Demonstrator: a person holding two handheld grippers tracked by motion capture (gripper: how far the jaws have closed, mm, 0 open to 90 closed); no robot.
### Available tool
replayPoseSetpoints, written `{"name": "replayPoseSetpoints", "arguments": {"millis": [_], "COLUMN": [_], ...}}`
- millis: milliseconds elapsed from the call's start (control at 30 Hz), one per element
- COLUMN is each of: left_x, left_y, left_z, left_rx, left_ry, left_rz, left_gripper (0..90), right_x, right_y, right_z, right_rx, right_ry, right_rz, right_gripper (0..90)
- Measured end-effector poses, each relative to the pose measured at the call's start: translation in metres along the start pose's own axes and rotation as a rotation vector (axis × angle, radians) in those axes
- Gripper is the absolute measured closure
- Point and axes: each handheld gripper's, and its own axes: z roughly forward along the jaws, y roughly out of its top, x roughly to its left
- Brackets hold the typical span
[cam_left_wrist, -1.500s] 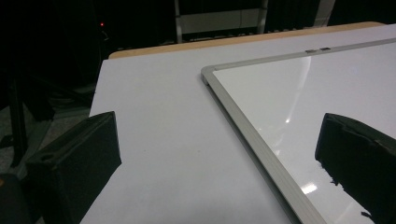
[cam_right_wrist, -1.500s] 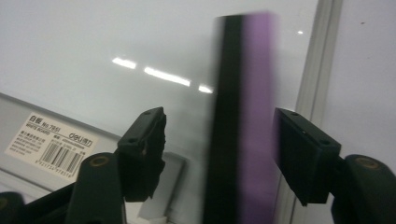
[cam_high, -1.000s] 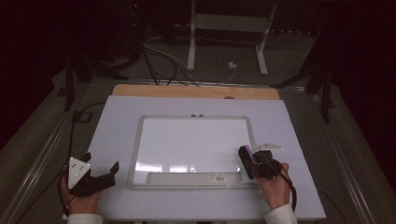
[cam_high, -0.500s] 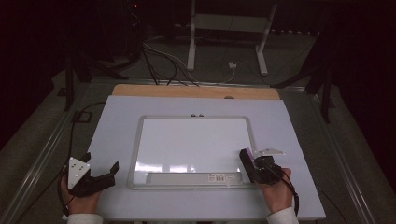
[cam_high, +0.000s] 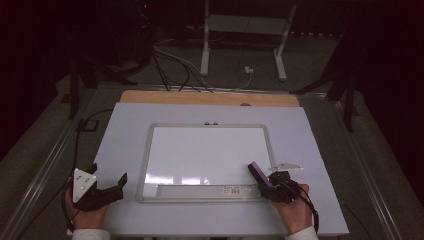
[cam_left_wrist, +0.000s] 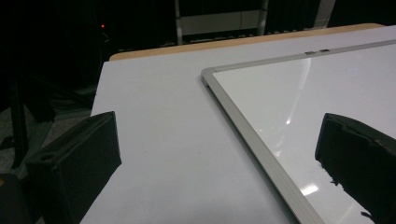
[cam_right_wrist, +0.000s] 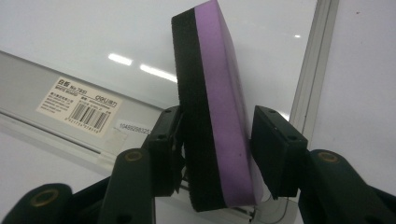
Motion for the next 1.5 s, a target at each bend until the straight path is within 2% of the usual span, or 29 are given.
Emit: {"name": "replayPoseSetpoints", "arguments": {"millis": [233, 467, 567, 600, 667, 867, 933, 1067, 1167, 1200, 1433, 1500], "left_x": [0.000, 0.000, 0.000, -0.001, -0.001, -0.001, -0.001, -0.001, 0.000, 0.000, 0.000, 0.000], "left_y": [0.000, 0.000, 0.000, 0.000, 0.000, 0.000, 0.000, 0.000, 0.000, 0.000, 0.000, 0.001], "left_z": [0.000, 0.000, 0.000, 0.000, 0.001, 0.000, 0.000, 0.001, 0.000, 0.000, 0.000, -0.001], "left_rx": [0.003, 0.001, 0.003, 0.002, 0.003, 0.003, 0.003, 0.005, 0.004, 0.003, -0.004, -0.009], "left_ry": [0.000, -0.001, -0.001, -0.001, -0.001, 0.000, 0.000, -0.001, -0.001, -0.001, -0.002, -0.002], "left_rz": [0.003, 0.000, 0.002, 0.002, 0.003, 0.003, 0.003, 0.003, 0.002, 0.001, -0.002, -0.004], "left_gripper": [0.9, 0.9, 0.9, 0.9, 0.9, 0.9, 0.9, 0.9, 0.9, 0.9, 0.8, 0.8], "right_x": [-0.009, -0.010, -0.013, -0.015, -0.017, -0.016, -0.015, -0.017, -0.018, -0.018, -0.023, -0.027], "right_y": [-0.003, -0.007, -0.010, -0.010, -0.011, -0.009, -0.008, -0.009, -0.007, -0.007, -0.005, -0.005], "right_z": [0.002, -0.003, -0.003, -0.003, -0.001, 0.005, 0.005, 0.005, 0.004, 0.003, -0.008, -0.011], "right_rx": [0.011, 0.017, 0.022, 0.023, 0.011, -0.028, -0.026, -0.036, -0.060, -0.082, -0.220, -0.261], "right_ry": [-0.023, -0.008, -0.013, -0.023, -0.013, -0.062, -0.067, -0.023, 0.009, 0.025, 0.044, 0.036], "right_rz": [0.026, 0.040, 0.045, 0.052, 0.077, 0.091, 0.079, 0.100, 0.103, 0.099, 0.057, 0.042], "right_gripper": [60.1, 57.1, 58.9, 60.1, 61.7, 62.4, 61.7, 52.7, 41.1, 38.4, 19.0, 15.0]}}
